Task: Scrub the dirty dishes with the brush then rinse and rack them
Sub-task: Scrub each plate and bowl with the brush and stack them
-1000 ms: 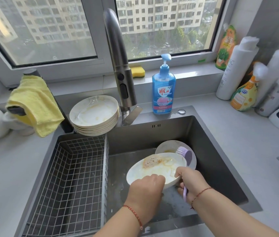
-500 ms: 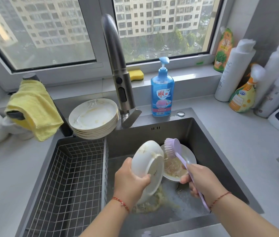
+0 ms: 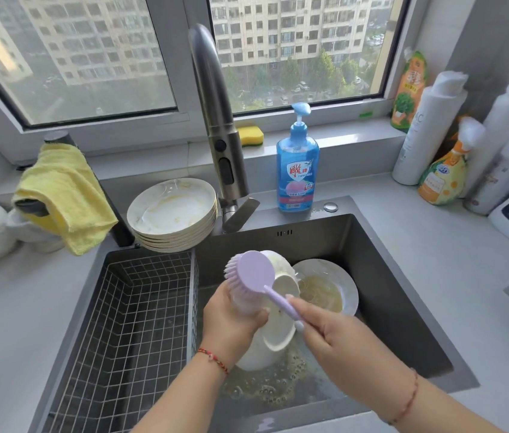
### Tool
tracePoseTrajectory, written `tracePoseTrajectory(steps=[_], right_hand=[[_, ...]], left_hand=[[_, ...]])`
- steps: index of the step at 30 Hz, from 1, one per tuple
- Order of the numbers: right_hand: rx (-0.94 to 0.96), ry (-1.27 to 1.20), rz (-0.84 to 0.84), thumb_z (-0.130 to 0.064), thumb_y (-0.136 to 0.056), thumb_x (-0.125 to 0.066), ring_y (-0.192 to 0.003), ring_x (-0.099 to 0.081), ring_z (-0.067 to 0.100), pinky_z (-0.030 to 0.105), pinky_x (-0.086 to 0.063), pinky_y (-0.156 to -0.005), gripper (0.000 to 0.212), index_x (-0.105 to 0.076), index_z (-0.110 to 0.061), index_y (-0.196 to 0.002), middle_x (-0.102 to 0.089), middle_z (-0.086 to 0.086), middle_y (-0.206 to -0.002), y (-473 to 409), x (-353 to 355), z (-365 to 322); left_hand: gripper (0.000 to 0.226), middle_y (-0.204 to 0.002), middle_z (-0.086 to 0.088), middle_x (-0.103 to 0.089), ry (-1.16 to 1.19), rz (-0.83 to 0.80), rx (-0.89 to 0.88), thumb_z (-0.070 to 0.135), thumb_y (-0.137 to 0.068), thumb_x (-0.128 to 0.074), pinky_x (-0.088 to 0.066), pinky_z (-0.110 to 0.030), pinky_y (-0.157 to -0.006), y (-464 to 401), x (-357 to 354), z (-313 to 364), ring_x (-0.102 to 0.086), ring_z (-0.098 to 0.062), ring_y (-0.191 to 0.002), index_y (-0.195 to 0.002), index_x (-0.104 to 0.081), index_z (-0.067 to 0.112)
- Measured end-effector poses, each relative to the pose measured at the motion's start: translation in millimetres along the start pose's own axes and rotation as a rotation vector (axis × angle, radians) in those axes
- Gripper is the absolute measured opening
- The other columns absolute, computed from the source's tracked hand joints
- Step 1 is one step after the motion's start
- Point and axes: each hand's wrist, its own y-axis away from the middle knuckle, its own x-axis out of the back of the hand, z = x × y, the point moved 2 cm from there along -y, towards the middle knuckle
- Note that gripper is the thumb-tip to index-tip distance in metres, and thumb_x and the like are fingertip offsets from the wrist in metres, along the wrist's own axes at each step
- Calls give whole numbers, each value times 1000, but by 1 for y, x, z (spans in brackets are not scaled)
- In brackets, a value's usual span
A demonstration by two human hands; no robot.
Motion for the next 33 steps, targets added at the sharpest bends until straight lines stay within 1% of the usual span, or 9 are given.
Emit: tracePoseTrajectory(steps=[4,10,15,18,21,25,28,31,33], right_hand=[[-63,-83,64,-27,-100,-41,-40,-40,3,15,-30,-42,39,-49,-53,-126,-49,-15,-45,-16,20,13],[-466,-443,95,-17,-100,-36,-27,-27,10,17,-26,-34,39,-60,-31,-128,-36,1,-47,-23,28,51],[-142,-369,68,-22,-100,-39,-36,-26,5,21,-25,-37,38,-61,-51,-111,-35,-7,-48,-16,32,4],[85,8,-30,-27,-101,-39,-43,-37,7,18,-29,-43,35,-51,-50,-124,-49,-5,-62,-5,19,-24],[85,168,-2,-30,-101,-37,-46,-38,6,20,-30,-47,35,-47,-43,-132,-50,-6,-63,-10,22,-23],[-262,-164,70,-22,-100,-38,-35,-29,4,16,-24,-37,31,-65,-28,-114,-41,-4,-54,-34,43,19],[-535,-418,-30,-15,-100,-37,-34,-29,13,22,-26,-37,25,-60,-13,-109,-39,4,-51,-36,31,57],[-631,-829,40,-23,-99,-44,-31,-25,11,17,-24,-34,30,-55,3,-109,-41,4,-52,-34,6,75],[-599,-938,114,-30,-93,-57,-32,-27,9,17,-27,-33,34,-56,0,-111,-53,7,-63,-37,-8,76]], left_hand=[[38,-80,2,-67,-107,5,-106,17,-59,-88,-51,-25,-58,4,6,3,-65,-15,-73,-81,-58,20],[40,-87,5,-66,-111,8,-163,14,-63,-89,-49,-15,-58,7,19,10,-64,-9,-78,-88,-60,21],[39,-84,4,-67,-167,-31,-160,21,-61,-88,-52,-23,-61,6,16,5,-65,-13,-77,-86,-59,24],[47,-88,5,-72,-115,-22,-117,27,-52,-84,-58,-33,-70,6,13,-1,-69,-16,-84,-95,-65,25],[41,-85,4,-69,-125,-38,-130,19,-58,-88,-53,-22,-63,6,14,-3,-66,-15,-78,-90,-62,23],[35,-82,1,-65,-173,-30,-203,16,-64,-88,-53,-20,-57,7,24,2,-64,-14,-75,-84,-59,17],[39,-87,1,-66,-81,14,-207,11,-63,-90,-52,-17,-58,5,34,8,-65,-10,-78,-89,-61,19],[42,-88,1,-67,34,66,-211,6,-63,-90,-53,-16,-59,5,36,14,-65,-4,-75,-89,-61,21],[47,-88,1,-69,143,88,-191,10,-58,-93,-55,-20,-61,6,34,16,-67,-6,-75,-90,-62,21]])
